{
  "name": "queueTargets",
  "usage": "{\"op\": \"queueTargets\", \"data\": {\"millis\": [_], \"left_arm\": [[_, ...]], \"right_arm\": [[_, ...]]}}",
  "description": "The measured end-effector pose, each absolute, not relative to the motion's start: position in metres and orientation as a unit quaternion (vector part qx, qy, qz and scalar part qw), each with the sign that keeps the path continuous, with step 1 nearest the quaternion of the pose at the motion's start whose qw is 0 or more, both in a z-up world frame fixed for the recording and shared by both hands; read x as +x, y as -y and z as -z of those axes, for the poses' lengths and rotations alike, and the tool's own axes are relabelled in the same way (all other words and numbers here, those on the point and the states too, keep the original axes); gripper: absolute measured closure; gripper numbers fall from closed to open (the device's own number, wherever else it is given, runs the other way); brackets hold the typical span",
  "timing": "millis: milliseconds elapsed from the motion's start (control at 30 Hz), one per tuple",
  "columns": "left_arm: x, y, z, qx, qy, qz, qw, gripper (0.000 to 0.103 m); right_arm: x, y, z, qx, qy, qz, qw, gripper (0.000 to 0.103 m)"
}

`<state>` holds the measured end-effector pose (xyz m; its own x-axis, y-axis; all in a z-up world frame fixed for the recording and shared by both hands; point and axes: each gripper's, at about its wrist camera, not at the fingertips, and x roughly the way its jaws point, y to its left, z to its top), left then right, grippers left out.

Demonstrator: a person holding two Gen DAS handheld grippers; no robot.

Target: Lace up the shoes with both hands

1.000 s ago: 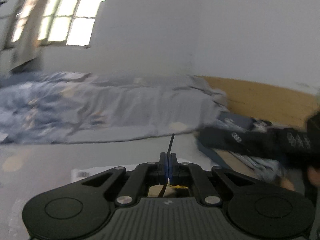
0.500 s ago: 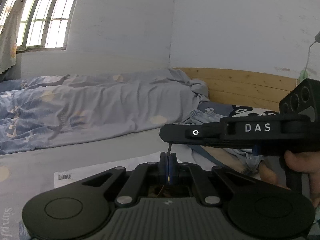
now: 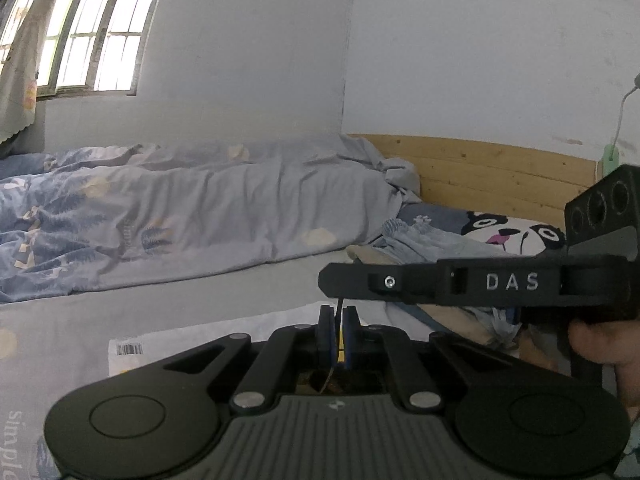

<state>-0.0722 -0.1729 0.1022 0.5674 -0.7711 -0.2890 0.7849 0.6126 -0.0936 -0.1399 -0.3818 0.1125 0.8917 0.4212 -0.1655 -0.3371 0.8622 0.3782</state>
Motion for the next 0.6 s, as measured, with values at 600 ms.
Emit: {"op": "queueTargets", "data": {"millis": [600], "left_arm": [[-0.0716, 0.1731, -0.1017, 0.021, -0.154, 0.44, 0.884, 0.099]], "right_arm": [[-0.1431, 0.3782, -0.1118, 0.18, -0.118, -0.201, 0.956, 0.1]]}}
